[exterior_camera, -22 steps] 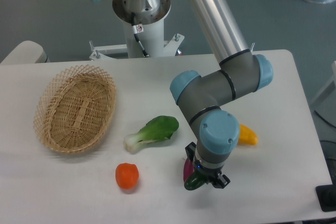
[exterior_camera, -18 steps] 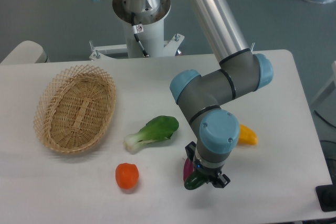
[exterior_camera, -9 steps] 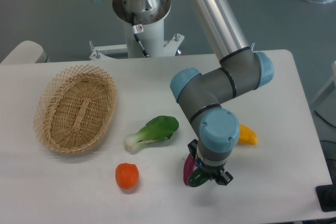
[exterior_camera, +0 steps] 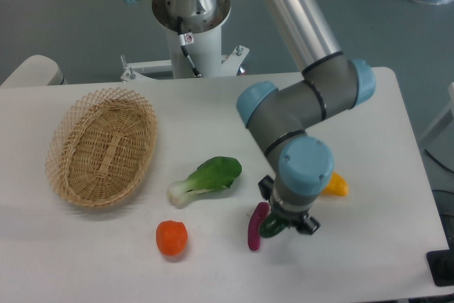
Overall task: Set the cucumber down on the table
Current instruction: 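Carry the held cucumber up toward the yellow pepper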
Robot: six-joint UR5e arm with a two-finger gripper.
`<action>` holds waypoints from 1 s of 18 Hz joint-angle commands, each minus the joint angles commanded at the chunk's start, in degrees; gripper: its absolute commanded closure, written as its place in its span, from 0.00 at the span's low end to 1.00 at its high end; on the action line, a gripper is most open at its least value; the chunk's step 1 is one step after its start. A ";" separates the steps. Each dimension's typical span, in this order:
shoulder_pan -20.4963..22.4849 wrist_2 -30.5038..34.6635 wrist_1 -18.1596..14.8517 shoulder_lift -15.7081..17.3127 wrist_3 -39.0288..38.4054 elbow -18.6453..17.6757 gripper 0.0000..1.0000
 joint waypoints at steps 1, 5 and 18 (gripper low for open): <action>0.53 0.09 0.17 0.79 0.09 -1.40 0.94; 2.64 -0.35 0.70 4.22 0.09 -7.03 0.93; 2.99 0.00 12.48 7.30 0.35 -21.01 0.85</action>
